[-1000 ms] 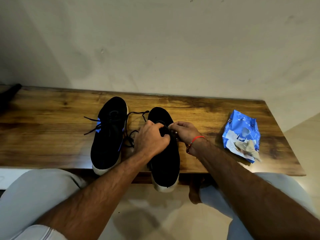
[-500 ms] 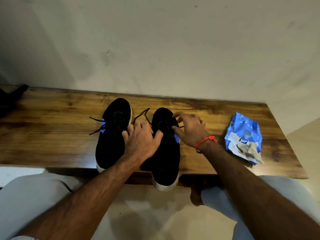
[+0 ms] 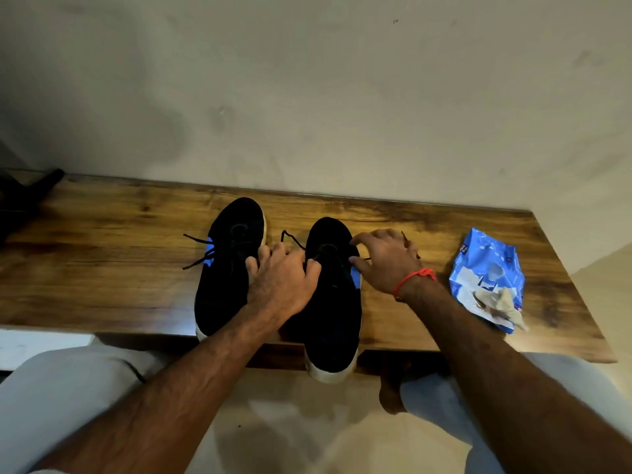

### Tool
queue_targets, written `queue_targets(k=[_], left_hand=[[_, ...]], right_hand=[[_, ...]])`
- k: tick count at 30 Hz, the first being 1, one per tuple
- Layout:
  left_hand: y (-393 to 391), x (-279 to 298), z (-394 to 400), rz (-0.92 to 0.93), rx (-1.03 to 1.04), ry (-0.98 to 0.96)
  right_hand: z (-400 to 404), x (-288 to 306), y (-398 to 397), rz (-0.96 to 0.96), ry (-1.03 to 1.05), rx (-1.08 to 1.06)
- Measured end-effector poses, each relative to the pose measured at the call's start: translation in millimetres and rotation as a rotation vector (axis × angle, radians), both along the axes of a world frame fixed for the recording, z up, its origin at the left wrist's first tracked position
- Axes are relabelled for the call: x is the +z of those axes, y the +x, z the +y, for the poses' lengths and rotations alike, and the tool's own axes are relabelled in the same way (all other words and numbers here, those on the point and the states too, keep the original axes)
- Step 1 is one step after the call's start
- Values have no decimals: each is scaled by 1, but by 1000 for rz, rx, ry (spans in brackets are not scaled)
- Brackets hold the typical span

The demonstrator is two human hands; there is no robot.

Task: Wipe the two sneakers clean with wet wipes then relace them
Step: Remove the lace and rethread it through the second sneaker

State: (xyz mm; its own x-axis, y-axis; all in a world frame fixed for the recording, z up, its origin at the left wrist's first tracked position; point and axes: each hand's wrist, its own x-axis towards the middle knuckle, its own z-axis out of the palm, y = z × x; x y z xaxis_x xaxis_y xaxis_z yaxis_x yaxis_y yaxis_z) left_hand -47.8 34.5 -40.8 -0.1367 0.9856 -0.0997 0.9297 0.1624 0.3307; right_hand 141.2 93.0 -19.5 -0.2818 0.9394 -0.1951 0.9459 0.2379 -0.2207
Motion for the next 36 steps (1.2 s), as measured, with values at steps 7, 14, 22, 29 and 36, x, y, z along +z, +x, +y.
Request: queue_targets(k=[7,14,22,29,36], left_hand=[[1,4,0,30,5,-13],[1,5,0,9,4,-14],[-3,6,1,11,-13,-10],[0,8,0,20,0,-8],[0,9,0,15,-12,5]], right_hand=[[13,13,20,-350,-97,-278],[-6,-4,-11,-144,-23,99],[17,19,31,-339,-131,-248],[-1,6,-15,-234,-33,33],[13,15,13,-272,-137,-118]])
